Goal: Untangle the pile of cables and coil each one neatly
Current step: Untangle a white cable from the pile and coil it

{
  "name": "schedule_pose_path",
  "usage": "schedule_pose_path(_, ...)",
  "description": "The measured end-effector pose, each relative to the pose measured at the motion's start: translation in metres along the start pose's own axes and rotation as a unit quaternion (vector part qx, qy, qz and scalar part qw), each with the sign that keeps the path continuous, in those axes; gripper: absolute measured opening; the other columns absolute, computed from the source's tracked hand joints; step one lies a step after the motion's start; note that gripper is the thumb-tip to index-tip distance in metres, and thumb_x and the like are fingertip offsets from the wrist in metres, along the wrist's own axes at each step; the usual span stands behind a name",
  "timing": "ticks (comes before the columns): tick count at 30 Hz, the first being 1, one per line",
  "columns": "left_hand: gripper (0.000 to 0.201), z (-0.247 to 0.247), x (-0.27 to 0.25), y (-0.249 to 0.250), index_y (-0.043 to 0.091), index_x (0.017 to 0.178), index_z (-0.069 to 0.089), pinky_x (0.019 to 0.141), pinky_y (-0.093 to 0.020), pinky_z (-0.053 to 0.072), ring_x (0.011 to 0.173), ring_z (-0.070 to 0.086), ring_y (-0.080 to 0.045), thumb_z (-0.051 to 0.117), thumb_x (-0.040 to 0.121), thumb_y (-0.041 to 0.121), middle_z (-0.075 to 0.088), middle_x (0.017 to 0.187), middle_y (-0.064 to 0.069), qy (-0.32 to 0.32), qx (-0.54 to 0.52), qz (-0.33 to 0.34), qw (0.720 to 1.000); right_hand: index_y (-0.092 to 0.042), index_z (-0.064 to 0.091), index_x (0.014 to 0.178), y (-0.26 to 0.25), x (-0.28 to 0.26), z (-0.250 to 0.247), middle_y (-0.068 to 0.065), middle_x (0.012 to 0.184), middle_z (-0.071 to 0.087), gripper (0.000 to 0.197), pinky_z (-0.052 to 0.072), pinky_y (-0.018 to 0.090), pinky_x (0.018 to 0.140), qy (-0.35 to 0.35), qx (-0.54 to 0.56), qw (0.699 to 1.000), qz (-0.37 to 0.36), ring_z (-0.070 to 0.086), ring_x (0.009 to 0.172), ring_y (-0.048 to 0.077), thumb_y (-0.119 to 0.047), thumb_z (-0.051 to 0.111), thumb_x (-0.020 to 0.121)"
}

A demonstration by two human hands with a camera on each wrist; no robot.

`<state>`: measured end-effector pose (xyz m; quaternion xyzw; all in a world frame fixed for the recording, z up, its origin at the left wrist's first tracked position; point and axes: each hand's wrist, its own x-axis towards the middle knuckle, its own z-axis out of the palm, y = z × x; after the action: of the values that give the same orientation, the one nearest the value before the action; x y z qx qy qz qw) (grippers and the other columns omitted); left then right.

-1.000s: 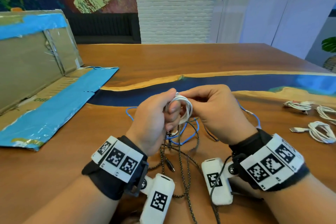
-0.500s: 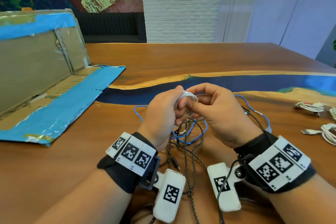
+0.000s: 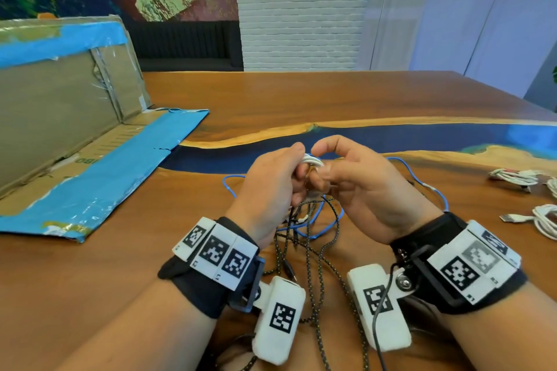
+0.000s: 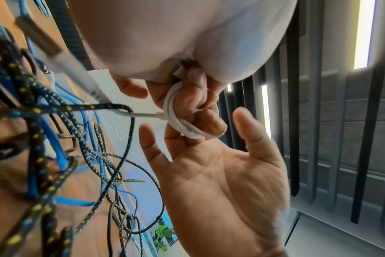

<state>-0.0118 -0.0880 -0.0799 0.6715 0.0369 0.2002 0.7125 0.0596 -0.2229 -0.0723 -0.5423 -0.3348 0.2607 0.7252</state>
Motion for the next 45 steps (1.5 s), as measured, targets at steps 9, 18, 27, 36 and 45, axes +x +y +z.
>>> schedule_pose_path(9,0.043,-0.002,0.001,-0.006,0.011,0.073,0.045,0.056,-0.026,0.039,0.053,0.042,-0.018,0.035,0.11,0.029,0.045,0.057,0.001,-0.004,0.037,0.001,0.999,-0.009,0.064,0.105,-0.001,-0.001,-0.006,0.012,0.087,0.075,0.024,0.063,0.038,0.068,0.113,-0.242,0.962,-0.059,0.074,0.071,0.025,-0.001,0.076,0.086)
schedule_pose_path(18,0.044,-0.005,0.003,-0.004,0.01,0.072,0.049,0.058,-0.026,0.042,0.057,0.043,-0.019,0.037,0.11,0.027,0.04,0.07,-0.014,0.01,0.055,0.018,0.998,-0.01,0.071,0.088,0.002,0.002,-0.006,0.012,0.073,0.072,0.014,0.059,0.029,0.062,0.159,-0.242,0.953,-0.09,0.068,0.064,0.018,-0.001,0.08,0.082)
schedule_pose_path(27,0.04,-0.003,0.004,-0.002,0.007,0.078,0.053,0.057,-0.025,0.037,0.063,0.04,-0.019,0.041,0.109,0.029,0.044,0.067,-0.006,0.02,0.097,0.008,0.995,-0.01,0.056,0.118,-0.005,0.001,-0.009,0.008,0.065,0.065,0.035,0.055,0.028,0.07,0.093,-0.156,0.983,-0.026,0.062,0.067,0.021,0.002,0.071,0.089)
schedule_pose_path(36,0.044,-0.011,0.007,-0.001,0.012,0.072,0.054,0.059,-0.03,0.038,0.058,0.041,-0.015,0.041,0.109,0.032,0.043,0.061,0.0,0.046,0.112,0.008,0.993,-0.012,0.058,0.115,-0.006,0.003,-0.004,0.007,0.065,0.066,0.024,0.055,0.035,0.073,0.079,-0.063,0.995,-0.019,0.067,0.067,0.02,0.004,0.058,0.097)
schedule_pose_path(45,0.044,-0.007,0.004,0.003,0.012,0.071,0.052,0.049,-0.023,0.027,0.05,0.028,-0.012,0.04,0.109,0.03,0.031,0.053,0.006,0.021,0.079,0.005,0.997,-0.008,0.056,0.125,-0.008,0.0,-0.007,0.003,0.064,0.051,0.029,0.05,0.038,0.064,0.049,-0.07,0.996,-0.034,0.054,0.052,0.019,0.006,0.054,0.099)
